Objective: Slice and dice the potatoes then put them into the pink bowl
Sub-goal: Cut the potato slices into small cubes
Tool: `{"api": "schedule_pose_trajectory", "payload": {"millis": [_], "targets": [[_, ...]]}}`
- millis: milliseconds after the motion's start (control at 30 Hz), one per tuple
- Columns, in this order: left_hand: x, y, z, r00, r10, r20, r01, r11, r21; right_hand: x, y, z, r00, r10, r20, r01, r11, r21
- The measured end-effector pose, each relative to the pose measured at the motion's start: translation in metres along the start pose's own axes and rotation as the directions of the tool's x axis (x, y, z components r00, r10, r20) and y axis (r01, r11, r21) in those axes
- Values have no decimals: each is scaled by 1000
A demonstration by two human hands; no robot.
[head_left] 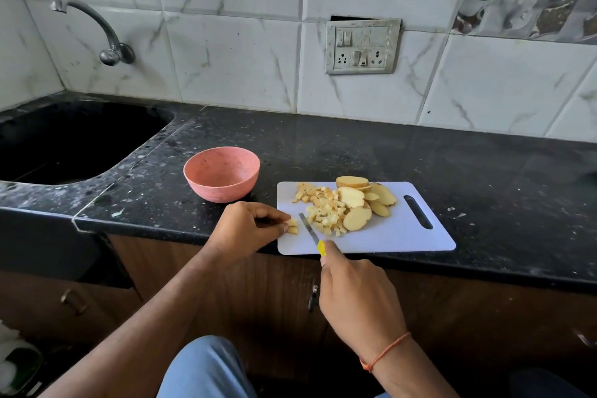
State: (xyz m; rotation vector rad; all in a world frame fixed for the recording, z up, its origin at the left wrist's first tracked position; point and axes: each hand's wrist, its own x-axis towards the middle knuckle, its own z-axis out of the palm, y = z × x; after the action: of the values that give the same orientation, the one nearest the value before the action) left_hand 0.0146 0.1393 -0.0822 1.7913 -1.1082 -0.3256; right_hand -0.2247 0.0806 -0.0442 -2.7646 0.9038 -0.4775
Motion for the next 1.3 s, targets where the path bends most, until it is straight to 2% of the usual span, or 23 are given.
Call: {"api": "schedule_pose_trajectory", "payload": {"millis": [333, 600, 900, 1300], "targets": [[0, 3, 1, 999, -37, 14, 37, 999, -21, -28, -1, -25, 999, 14, 42, -18, 996, 86], [0, 6, 2, 999, -39, 0, 39, 999, -17, -10, 5, -19, 998, -26, 51, 28, 999, -43], [2, 6, 10, 990, -103, -101, 103, 995, -4, -7, 3, -22, 999, -8, -32, 6, 999, -47], [2, 8, 7, 990, -122, -71, 123, 992, 4, 16, 4, 3, 991, -129, -25, 121, 973, -196]]}}
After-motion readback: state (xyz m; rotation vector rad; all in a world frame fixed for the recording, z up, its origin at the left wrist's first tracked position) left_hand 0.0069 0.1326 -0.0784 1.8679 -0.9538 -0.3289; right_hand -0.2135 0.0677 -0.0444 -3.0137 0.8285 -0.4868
